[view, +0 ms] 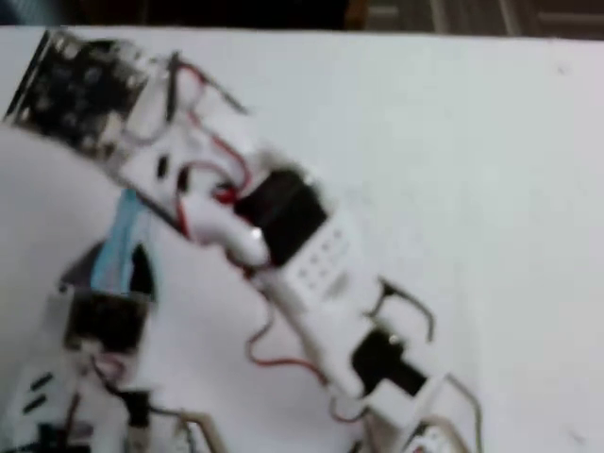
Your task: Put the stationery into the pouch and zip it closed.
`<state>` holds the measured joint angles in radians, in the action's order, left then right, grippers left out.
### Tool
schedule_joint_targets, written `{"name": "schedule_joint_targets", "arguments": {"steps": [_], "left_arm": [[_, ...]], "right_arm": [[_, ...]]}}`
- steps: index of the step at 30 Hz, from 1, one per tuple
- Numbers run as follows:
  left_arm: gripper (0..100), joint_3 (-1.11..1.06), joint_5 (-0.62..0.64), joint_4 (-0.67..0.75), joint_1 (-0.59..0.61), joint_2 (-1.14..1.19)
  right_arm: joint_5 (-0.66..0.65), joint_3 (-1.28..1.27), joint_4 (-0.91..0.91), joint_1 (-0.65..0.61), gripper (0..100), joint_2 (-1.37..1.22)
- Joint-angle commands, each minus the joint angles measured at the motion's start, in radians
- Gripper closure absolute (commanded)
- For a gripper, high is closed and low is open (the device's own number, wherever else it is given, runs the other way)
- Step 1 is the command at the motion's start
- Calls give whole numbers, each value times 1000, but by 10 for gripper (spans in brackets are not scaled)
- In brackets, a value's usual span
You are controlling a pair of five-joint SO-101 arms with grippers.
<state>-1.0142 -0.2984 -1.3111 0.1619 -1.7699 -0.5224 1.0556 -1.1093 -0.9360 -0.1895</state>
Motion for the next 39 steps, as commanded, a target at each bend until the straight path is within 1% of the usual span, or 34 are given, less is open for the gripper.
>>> {"name": "schedule_joint_targets", "arguments": {"steps": [1,2,4,8,11,13,15,18,20,22,25,28,32,35,39], "left_arm": [[968,-126,-8,51,39,18],[984,-149,-8,66,47,15],[970,-169,-8,80,61,15],[976,-183,-8,78,61,15],[976,-245,-11,80,61,13],[976,-299,-17,98,67,13],[976,-342,-49,123,93,13],[976,-396,-91,143,124,13],[976,-427,-97,141,122,13],[976,-454,-94,141,120,13],[976,-479,-92,143,119,13],[976,-483,-92,143,119,13],[976,-486,-92,143,119,13],[976,-511,-98,143,122,13],[976,-516,-101,143,122,13]], "right_arm": [[6,5,-68,45,981,5],[5,5,-94,54,981,7],[2,5,-142,76,981,5],[-3,5,-229,120,979,5],[-9,5,-289,157,978,5],[-69,5,-343,180,978,5],[-130,5,-400,208,978,5],[-189,5,-473,269,978,4],[-226,5,-515,317,971,4],[-244,3,-562,348,921,2],[-247,-3,-645,351,822,1],[-250,-83,-654,346,772,-16],[-347,-221,-653,348,770,-50],[-410,-279,-651,346,770,-82],[-404,-281,-593,329,769,-113]]}}
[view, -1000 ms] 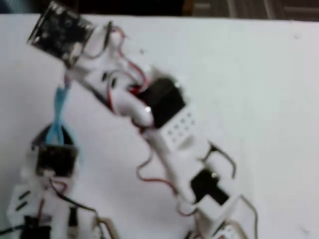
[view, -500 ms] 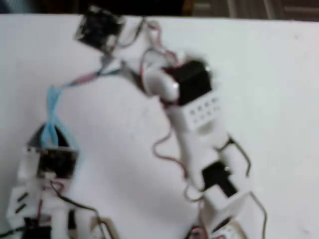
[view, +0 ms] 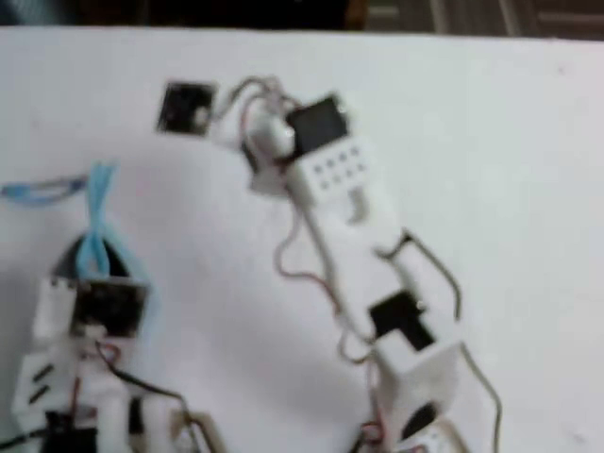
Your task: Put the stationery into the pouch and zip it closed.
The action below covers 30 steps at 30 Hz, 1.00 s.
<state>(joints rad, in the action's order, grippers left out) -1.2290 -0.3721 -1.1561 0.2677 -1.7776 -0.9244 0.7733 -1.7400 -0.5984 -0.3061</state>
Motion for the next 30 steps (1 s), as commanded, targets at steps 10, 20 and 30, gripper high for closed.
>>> {"name": "schedule_joint_targets", "arguments": {"steps": [10,20,30], "left_arm": [[976,-302,-94,9,21,21],[976,-299,-97,9,21,21],[976,-299,-97,9,22,21]], "right_arm": [[104,2,171,-309,772,1],[106,3,320,-438,772,-1],[104,-15,553,-438,903,-77]]}}
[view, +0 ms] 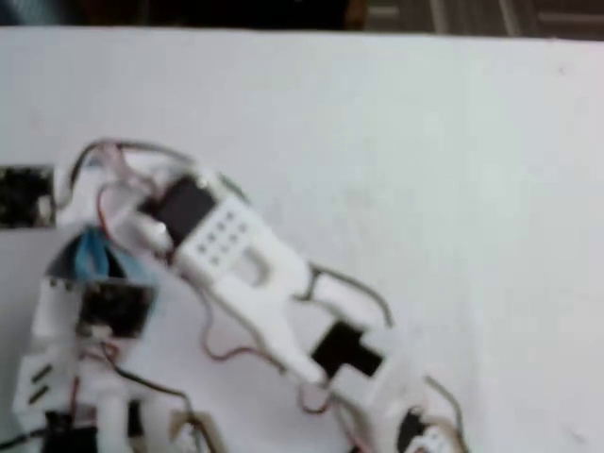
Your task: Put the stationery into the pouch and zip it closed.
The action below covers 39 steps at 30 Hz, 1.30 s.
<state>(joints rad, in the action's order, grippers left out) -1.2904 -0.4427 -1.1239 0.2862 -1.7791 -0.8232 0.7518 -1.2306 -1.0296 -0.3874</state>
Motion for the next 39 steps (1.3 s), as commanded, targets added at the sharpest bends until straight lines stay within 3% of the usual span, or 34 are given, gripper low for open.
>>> {"name": "schedule_joint_targets", "arguments": {"steps": [1,2,11,21,39], "left_arm": [[976,-238,-26,-23,4,22],[976,-238,-26,-23,4,22],[976,-238,-26,-23,4,22],[976,-244,-26,-21,4,21],[976,-244,-26,-9,4,21]], "right_arm": [[3,6,50,-7,953,2],[3,6,59,-7,988,1],[8,52,84,31,978,2],[133,250,64,81,979,1],[137,606,-321,79,980,1]]}}
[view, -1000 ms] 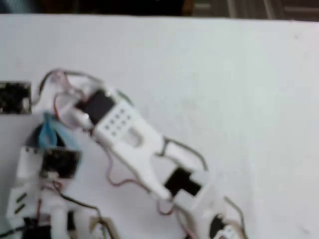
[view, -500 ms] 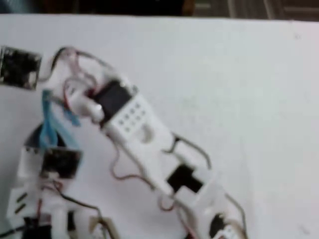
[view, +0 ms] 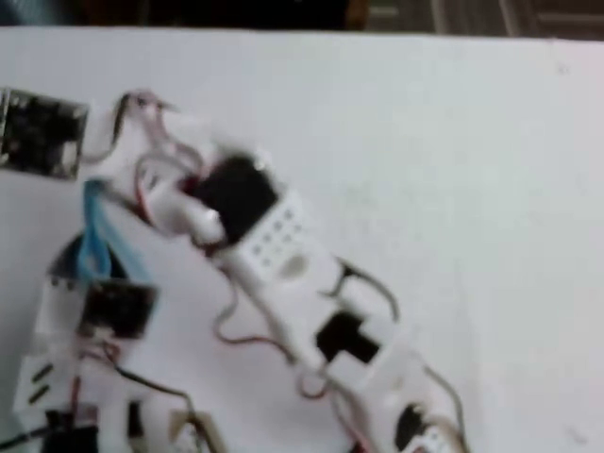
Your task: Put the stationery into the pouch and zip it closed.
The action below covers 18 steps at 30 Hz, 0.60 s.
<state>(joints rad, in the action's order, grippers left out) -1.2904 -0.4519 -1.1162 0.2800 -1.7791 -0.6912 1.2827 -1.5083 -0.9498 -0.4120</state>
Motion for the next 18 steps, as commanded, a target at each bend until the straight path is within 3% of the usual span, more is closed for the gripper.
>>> {"name": "schedule_joint_targets", "arguments": {"steps": [1,7,15,18], "left_arm": [[976,-244,-17,-17,10,21],[976,-242,-17,-17,10,21],[976,-238,-34,-17,10,21],[976,-238,-94,-17,10,21]], "right_arm": [[5,87,-65,-5,980,25],[-2,164,-189,-54,980,25],[-147,68,-173,24,976,-90],[-137,78,-128,33,909,-165]]}}
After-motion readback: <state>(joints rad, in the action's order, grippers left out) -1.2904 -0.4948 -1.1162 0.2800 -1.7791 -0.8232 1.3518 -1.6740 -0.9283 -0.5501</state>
